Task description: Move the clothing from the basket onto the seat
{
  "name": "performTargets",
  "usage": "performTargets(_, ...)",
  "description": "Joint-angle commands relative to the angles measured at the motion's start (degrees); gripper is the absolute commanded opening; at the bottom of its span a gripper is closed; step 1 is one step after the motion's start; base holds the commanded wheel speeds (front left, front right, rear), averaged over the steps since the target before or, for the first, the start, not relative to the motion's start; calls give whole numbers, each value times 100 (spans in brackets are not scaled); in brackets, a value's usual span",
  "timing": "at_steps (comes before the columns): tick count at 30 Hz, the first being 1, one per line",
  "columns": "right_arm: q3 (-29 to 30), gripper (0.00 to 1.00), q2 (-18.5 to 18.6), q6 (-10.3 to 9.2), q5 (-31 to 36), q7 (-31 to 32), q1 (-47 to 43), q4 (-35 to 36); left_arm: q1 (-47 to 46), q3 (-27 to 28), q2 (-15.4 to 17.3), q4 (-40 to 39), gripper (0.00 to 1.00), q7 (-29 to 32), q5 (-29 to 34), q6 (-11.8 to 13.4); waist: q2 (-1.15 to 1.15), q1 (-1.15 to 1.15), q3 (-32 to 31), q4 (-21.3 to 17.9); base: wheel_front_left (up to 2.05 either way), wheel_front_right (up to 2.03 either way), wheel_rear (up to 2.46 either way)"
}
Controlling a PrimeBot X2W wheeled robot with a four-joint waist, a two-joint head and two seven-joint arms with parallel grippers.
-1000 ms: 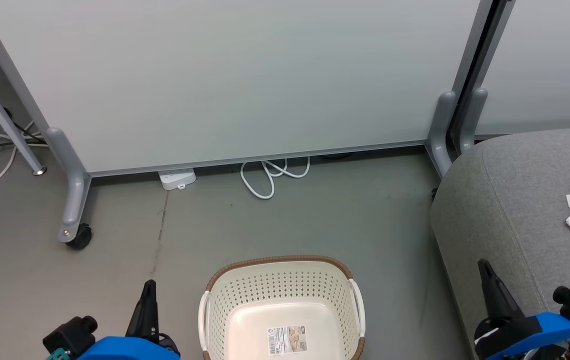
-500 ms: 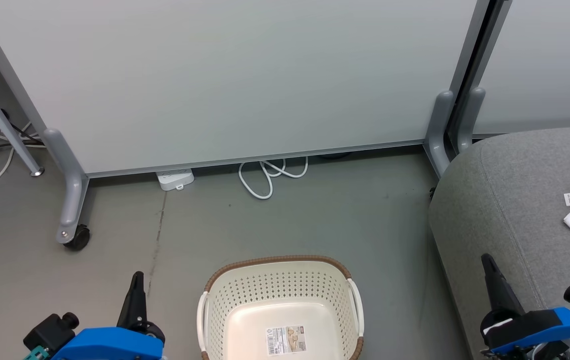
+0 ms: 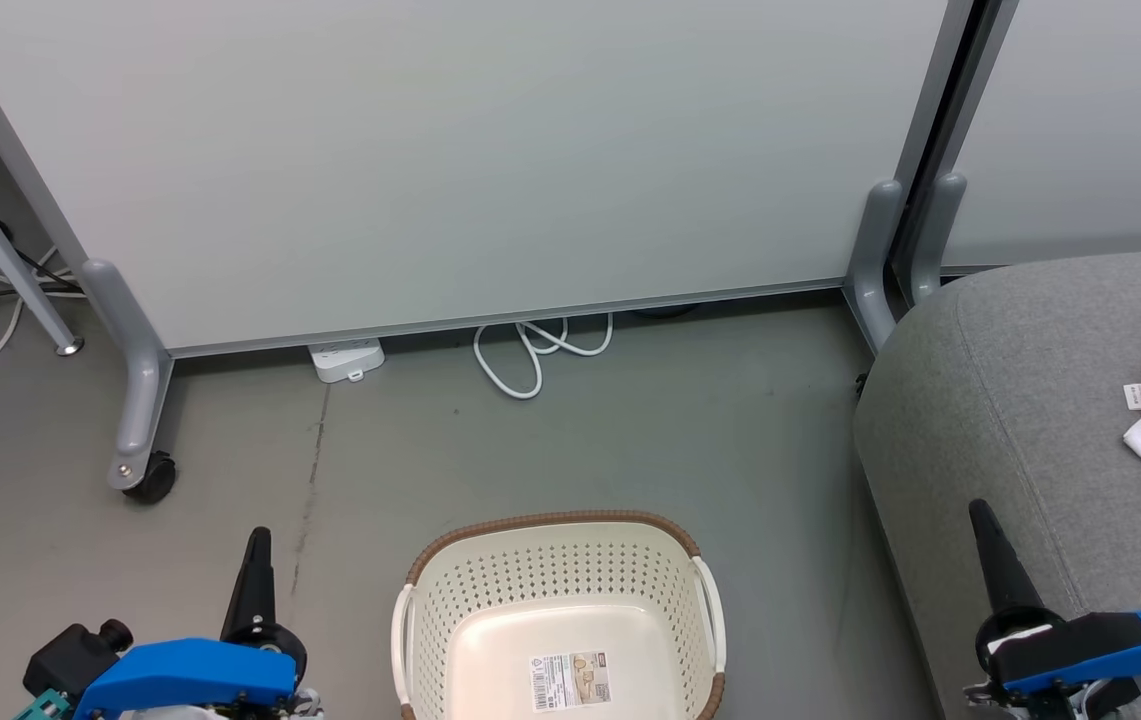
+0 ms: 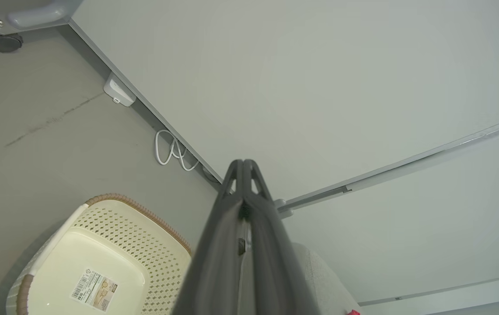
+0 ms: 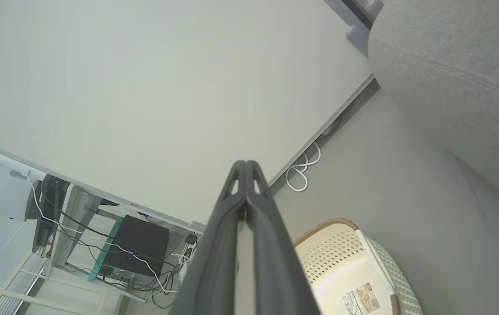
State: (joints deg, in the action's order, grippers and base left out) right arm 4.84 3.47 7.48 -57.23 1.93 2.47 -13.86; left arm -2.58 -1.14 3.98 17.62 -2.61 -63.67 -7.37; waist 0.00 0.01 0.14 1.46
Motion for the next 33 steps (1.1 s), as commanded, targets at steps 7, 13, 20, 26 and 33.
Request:
performTargets(7,44,0,-10,2,-596,73,198,33,-189,123,23,-121,0,128,-500,-11,0,-1,0,-17,0,0,0)
performTargets(13,59,0,-16,2,-910,114,228,27,-200,182,19,-147,0,203,-767,-12,0,-1,0,-28,0,0,0)
performTargets(20,78,0,-23,2,-1322,173,253,19,-239,255,12,-187,0,309,-1118,-14,0,-1,0,-43,0,0,0)
performTargets(26,93,0,-30,2,-1658,218,273,13,-265,328,7,-215,0,387,-1398,-15,0,-1,0,-57,0,0,0)
performTargets(33,110,0,-38,2,-2028,268,312,5,-290,389,-1,-246,0,478,-1708,-16,0,-1,0,-72,0,0,0)
